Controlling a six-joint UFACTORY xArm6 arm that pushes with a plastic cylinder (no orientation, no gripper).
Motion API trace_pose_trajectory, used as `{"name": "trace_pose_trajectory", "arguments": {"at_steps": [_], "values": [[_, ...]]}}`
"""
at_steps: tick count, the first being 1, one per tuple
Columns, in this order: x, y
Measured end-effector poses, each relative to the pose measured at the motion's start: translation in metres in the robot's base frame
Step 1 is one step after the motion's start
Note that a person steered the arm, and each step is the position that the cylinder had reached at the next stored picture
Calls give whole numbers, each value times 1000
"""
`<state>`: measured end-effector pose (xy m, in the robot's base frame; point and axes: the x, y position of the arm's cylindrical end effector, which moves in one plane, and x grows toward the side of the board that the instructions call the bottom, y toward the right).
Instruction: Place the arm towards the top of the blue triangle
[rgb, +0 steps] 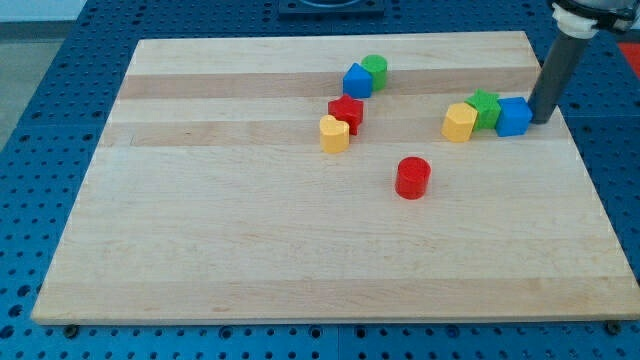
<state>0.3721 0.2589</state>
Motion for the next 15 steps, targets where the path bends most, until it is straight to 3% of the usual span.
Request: {"name": "trace_pose_trajectory", "arguments": {"at_steps": [4,6,7,8,10,11,13,15], "values": [[-6,-1],[-129,-16],[-168,-64],[-167,-140],[-167,-169],[-157,-192],[-98,-206],[23,-234]]}}
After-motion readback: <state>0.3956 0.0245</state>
